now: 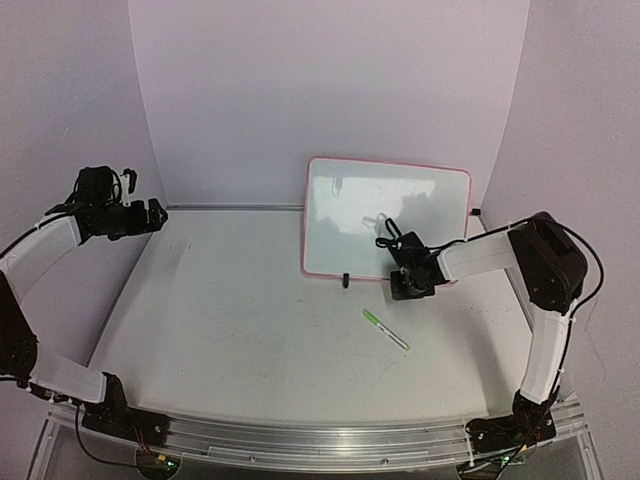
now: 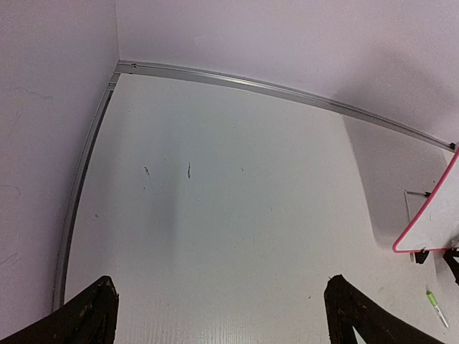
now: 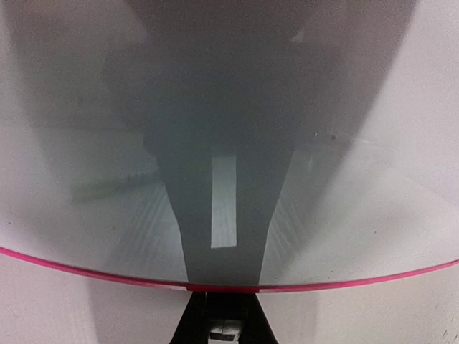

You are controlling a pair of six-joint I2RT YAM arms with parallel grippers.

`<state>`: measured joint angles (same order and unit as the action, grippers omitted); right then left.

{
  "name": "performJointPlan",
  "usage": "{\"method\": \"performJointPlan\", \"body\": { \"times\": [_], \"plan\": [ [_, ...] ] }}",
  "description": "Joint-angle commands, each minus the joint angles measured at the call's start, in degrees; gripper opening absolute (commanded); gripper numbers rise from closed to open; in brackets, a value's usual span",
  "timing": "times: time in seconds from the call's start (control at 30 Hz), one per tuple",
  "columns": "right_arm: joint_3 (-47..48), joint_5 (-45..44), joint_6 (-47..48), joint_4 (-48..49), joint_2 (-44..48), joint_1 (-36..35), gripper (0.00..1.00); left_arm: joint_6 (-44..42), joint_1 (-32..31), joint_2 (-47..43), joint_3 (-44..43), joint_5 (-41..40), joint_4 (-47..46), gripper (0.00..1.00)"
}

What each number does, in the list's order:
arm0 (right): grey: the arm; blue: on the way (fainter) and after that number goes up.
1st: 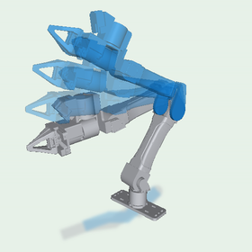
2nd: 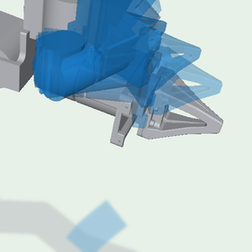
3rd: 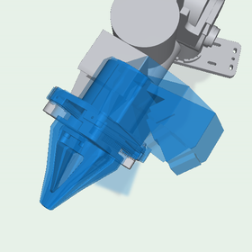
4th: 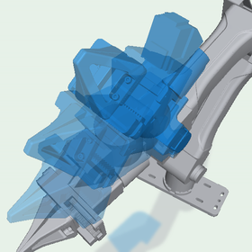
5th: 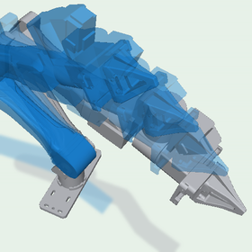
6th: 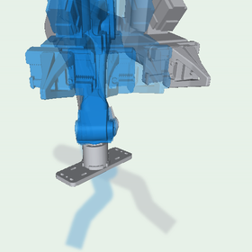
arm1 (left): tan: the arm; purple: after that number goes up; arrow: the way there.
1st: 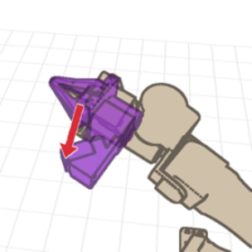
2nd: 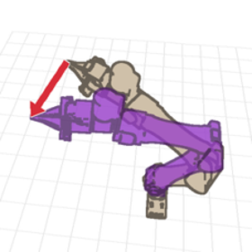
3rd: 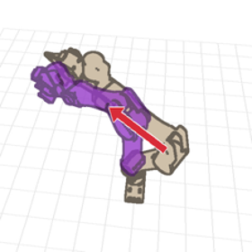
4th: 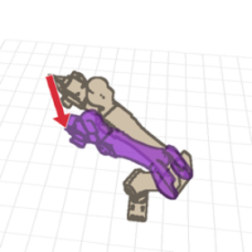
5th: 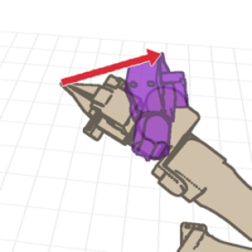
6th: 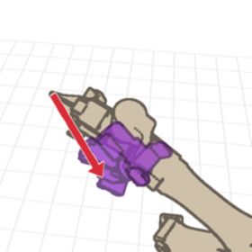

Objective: Write a sentence on the whiteboard
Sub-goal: Move the whiteboard stand to the center of the board, then pick up the whiteboard marker from the center of the board.

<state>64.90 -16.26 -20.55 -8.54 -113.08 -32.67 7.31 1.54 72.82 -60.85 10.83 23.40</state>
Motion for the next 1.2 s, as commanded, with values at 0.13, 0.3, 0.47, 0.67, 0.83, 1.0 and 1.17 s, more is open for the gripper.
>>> {"method": "performJointPlan", "body": {
  "times": [0.13,0.3,0.47,0.67,0.83,1.0,1.17],
  "plan": [
    [5.3,-0.5,-0.2,-2.2,-0.1,-8.9,0.0,-0.6,0.0,-1.3,0.3,0.2,-1.7,0.99],
    [7.9,-0.8,-0.5,-3.9,-1.3,-12.7,0.0,-0.6,0.0,-1.4,0.3,0.3,-1.7,0.99],
    [10.0,-0.8,-1.4,-5.5,-2.8,-14.8,0.0,-0.6,0.0,-1.4,0.3,0.2,-1.6,0.99],
    [11.4,-0.7,-1.5,-7.0,-3.3,-15.7,0.11,-0.5,0.0,-1.3,0.3,0.2,-1.5,0.99],
    [10.8,0.1,-1.5,-7.9,-1.5,-16.2,0.34,-0.5,0.0,-1.4,0.3,-0.1,-1.4,0.99],
    [8.7,1.8,-1.3,-8.8,1.9,-16.6,0.47,-0.5,0.0,-1.3,0.3,-0.1,-1.4,0.99],
    [4.5,4.4,-0.8,-10.1,7.8,-16.7,0.6,-0.4,0.0,-1.4,0.4,-0.9,-1.3,0.99]
  ]
}}
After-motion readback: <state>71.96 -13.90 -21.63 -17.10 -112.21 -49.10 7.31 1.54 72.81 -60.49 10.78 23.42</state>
